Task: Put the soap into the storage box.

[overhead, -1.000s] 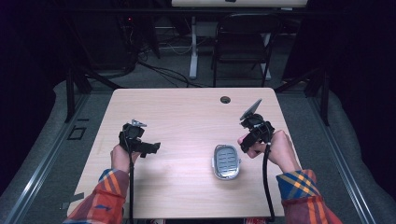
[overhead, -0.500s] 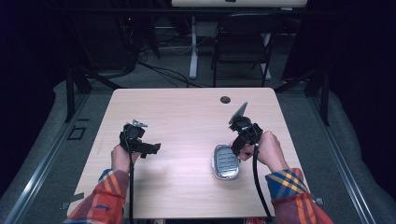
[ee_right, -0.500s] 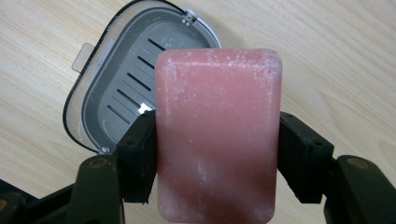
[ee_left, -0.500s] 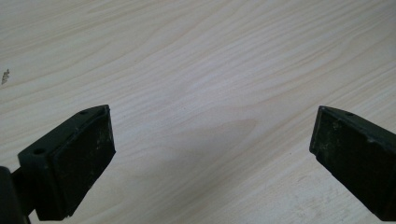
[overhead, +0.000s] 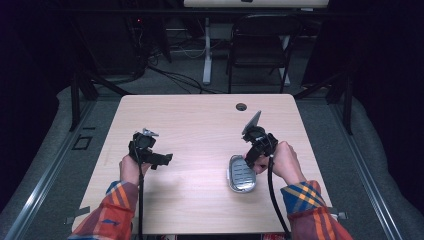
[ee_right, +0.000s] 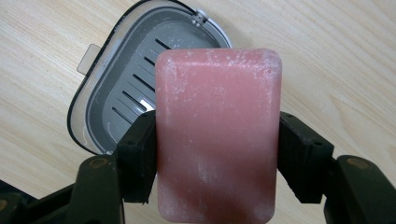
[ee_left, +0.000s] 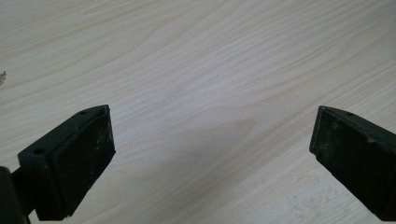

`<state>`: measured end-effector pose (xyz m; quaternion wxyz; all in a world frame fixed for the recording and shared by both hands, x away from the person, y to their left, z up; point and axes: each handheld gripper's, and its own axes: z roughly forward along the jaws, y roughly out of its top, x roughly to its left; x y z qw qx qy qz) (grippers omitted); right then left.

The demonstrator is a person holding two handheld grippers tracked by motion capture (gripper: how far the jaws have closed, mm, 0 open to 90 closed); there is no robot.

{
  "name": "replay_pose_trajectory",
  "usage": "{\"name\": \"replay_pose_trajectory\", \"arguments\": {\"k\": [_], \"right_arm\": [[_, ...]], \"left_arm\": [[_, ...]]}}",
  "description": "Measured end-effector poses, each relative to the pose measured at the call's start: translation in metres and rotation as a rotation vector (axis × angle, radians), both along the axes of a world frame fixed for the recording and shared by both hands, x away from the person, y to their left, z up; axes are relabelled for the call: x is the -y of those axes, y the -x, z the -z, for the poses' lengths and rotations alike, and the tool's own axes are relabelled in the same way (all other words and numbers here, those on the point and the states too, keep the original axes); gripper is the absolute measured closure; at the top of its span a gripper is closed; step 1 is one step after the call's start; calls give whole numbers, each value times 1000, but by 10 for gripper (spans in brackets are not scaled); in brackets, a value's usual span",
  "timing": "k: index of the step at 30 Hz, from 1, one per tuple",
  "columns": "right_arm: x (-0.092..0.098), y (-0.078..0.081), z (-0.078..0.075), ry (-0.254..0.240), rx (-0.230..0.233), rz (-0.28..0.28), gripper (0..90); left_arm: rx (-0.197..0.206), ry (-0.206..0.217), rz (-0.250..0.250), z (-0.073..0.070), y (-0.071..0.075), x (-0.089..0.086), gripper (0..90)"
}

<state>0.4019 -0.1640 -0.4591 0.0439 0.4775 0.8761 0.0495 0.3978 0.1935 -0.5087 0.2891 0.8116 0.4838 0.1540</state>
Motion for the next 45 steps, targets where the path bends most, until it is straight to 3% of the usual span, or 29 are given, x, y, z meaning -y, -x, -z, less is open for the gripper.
{"name": "replay_pose_trajectory", "arguments": {"k": [24,29,31,33,40,41,42,45], "right_arm": [[-23,-6,15,69,-52,-16,367],[-26,-7,18,71,-55,-11,368],[-26,-6,20,50,-40,5,368],[-25,-8,18,78,-61,-18,368],[-25,-10,18,79,-68,-12,368],[-24,-12,16,106,-94,-37,368],[-25,-10,20,70,-68,1,368],[-28,-10,22,77,-74,1,368]], "left_arm": [[1,8,-1,-1,0,-1,0],[2,7,-2,-1,0,-1,0],[-1,7,-2,0,0,-2,0],[-1,6,1,-1,0,-1,0],[-1,5,1,-1,1,-1,0],[0,5,2,-1,1,-1,0],[-1,6,2,-1,0,-1,0],[-1,8,0,0,0,-1,0]]}}
